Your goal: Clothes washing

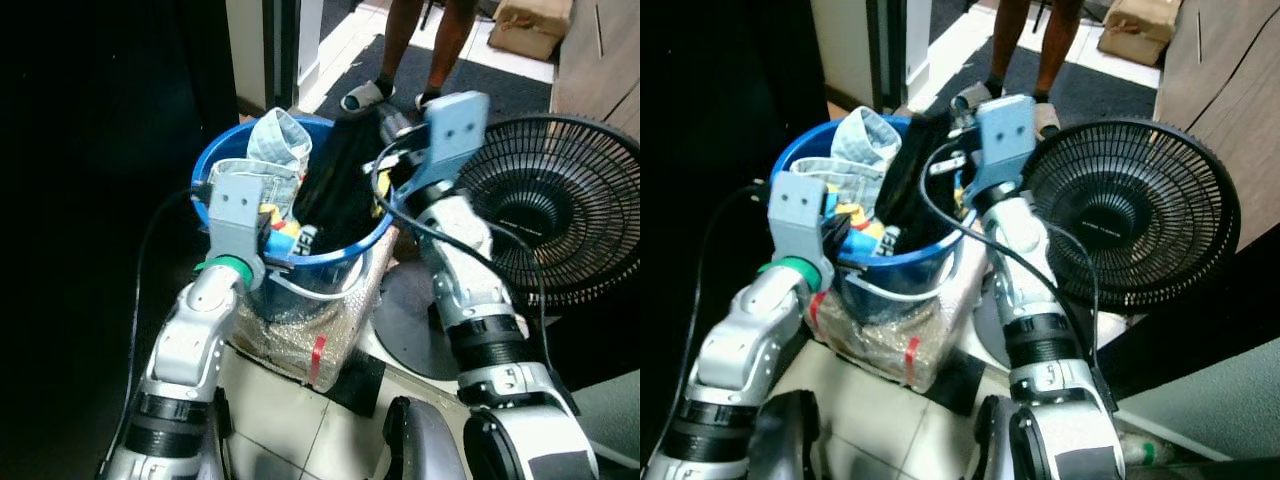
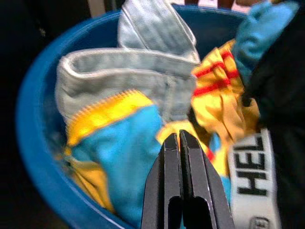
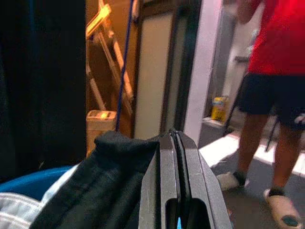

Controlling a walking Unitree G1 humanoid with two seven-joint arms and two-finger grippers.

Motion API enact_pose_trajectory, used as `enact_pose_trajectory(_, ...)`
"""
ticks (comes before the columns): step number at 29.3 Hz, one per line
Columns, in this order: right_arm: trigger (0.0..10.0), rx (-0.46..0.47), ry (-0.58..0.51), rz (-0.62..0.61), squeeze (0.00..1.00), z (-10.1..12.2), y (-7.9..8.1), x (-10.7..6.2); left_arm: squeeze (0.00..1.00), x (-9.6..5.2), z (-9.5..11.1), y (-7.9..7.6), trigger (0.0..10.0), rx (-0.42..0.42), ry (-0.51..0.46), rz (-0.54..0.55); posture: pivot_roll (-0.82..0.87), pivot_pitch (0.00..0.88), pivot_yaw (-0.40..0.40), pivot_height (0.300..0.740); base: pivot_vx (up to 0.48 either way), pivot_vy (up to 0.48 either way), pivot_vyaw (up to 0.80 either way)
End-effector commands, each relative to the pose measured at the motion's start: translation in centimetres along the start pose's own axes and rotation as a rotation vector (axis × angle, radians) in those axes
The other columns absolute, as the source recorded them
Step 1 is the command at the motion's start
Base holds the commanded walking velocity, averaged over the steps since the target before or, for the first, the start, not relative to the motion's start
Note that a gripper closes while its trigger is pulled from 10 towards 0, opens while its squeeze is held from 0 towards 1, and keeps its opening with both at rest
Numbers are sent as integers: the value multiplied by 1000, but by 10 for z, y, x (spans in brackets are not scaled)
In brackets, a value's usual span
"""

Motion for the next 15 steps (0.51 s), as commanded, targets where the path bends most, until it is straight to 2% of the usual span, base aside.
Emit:
enact_pose_trajectory(1, 10000, -47, -50, -51, 0, 11, -11, -6, 0, 3, 23, 8, 10000, -15, -78, 13, 152, 103, 15, 496, 0, 0, 0)
enact_pose_trajectory(3, 10000, -64, -56, -61, 0, 11, -14, -8, 0, 4, 28, 10, 10000, -17, -94, 15, 152, 103, 15, 501, 0, 0, 0)
enact_pose_trajectory(5, 10000, -86, -31, -145, 0, 6, -25, -14, 0, 5, 34, 10, 10000, -21, -115, 14, 149, 87, 14, 511, 0, 0, 0)
enact_pose_trajectory(6, 10000, -86, -31, -145, 0, 6, -25, -14, 0, 5, 34, 10, 10000, -21, -115, 14, 149, 87, 14, 511, 0, 0, 0)
enact_pose_trajectory(9, 10000, -124, -9, -224, 0, 0, -34, -26, 0, 4, 37, 10, 10000, -24, -125, 12, 147, 73, 12, 531, 0, 0, 0)
enact_pose_trajectory(15, 10000, -114, 23, -254, 0, -5, -33, -38, 0, 3, 37, 11, 10000, -29, -123, 16, 146, 63, 7, 556, 0, 0, 0)
Point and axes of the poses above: a point about 5 cm out from each wrist's last joint towards the gripper, its own x axis pointing out of the wrist towards the gripper, its own z axis along the axis of the wrist's last joint, y = z × x, the point moved 1 cm from there along x, pointing out of the wrist towards the gripper, and after that the axes turned 10 degrees about x, right-handed, at the moved point
